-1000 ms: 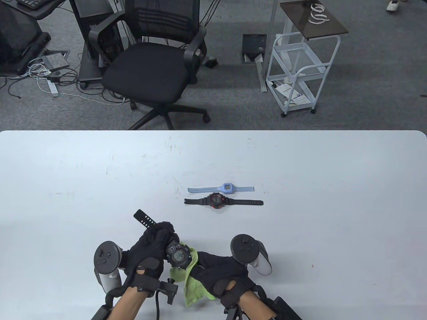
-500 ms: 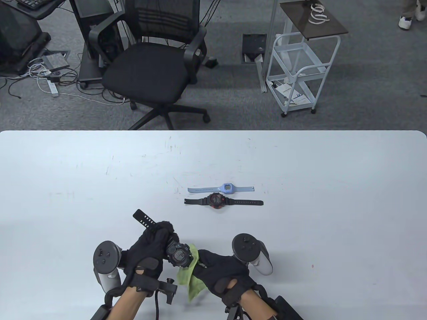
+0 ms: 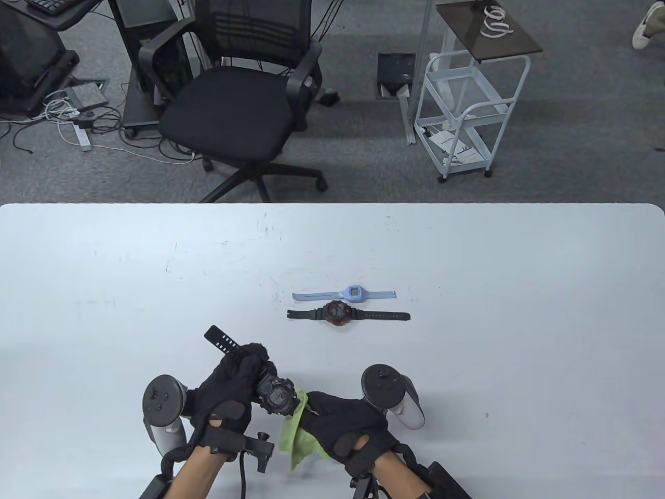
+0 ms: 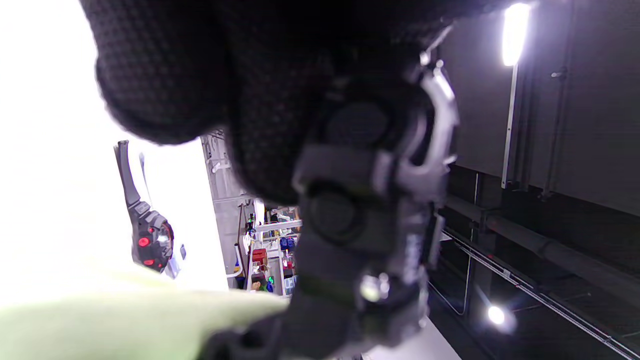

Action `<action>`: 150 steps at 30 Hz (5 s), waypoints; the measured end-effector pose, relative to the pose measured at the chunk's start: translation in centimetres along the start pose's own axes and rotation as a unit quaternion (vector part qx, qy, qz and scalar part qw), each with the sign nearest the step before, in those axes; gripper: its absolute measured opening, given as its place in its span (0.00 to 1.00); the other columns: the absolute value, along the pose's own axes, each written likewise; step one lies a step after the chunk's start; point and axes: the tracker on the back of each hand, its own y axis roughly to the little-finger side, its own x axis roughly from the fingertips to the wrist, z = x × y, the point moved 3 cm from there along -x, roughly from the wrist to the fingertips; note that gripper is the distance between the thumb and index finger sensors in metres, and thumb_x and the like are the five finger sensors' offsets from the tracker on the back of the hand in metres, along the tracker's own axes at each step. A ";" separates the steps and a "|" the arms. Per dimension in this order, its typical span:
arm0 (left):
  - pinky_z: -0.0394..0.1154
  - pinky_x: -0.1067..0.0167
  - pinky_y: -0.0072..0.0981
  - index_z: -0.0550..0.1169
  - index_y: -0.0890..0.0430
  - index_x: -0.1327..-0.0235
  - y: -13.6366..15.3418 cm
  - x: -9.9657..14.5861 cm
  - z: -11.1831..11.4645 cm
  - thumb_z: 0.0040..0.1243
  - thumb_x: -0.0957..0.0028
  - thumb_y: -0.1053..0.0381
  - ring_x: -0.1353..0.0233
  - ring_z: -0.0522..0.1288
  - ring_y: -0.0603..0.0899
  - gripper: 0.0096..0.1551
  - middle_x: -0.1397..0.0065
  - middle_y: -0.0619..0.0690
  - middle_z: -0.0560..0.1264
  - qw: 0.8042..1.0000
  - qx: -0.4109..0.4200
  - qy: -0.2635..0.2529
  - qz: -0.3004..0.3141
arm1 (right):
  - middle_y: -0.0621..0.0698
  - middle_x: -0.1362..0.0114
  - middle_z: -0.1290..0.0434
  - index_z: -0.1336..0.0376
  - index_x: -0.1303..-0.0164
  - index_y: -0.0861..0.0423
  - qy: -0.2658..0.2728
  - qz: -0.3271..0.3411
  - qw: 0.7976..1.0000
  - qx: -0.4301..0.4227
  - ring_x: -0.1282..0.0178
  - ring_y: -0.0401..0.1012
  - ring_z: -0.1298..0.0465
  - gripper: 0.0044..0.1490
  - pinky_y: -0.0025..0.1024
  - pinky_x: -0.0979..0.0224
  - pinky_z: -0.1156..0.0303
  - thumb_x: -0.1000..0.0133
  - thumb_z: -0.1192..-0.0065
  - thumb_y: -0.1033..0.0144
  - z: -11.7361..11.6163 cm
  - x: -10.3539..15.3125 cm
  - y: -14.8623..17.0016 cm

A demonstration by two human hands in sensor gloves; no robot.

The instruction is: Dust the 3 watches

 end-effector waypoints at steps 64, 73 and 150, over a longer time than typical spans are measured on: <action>0.87 0.59 0.50 0.81 0.59 0.40 -0.8 -0.1 -1.1 0.60 0.45 0.51 0.63 0.92 0.54 0.23 0.50 0.53 0.88 1.000 0.014 -0.014 0.017 | 0.47 0.40 0.22 0.32 0.30 0.56 0.003 -0.050 0.995 0.089 0.41 0.42 0.17 0.30 0.56 0.25 0.31 0.31 0.41 0.44 0.9 0.5 -0.8; 0.87 0.59 0.50 0.82 0.59 0.40 -0.8 -0.1 -1.2 0.60 0.45 0.51 0.62 0.92 0.54 0.23 0.50 0.53 0.88 1.000 0.010 -0.016 0.020 | 0.47 0.40 0.21 0.34 0.30 0.59 0.011 -0.058 0.993 0.107 0.41 0.40 0.16 0.31 0.55 0.25 0.29 0.32 0.41 0.46 1.2 0.6 -1.0; 0.87 0.57 0.49 0.80 0.58 0.38 -1.4 0.0 -4.4 0.59 0.43 0.50 0.61 0.92 0.52 0.24 0.49 0.51 0.87 0.995 0.054 -0.078 0.020 | 0.51 0.43 0.19 0.29 0.33 0.60 -0.005 -0.041 0.995 0.088 0.46 0.43 0.15 0.29 0.55 0.31 0.28 0.28 0.42 0.48 2.0 0.9 -0.1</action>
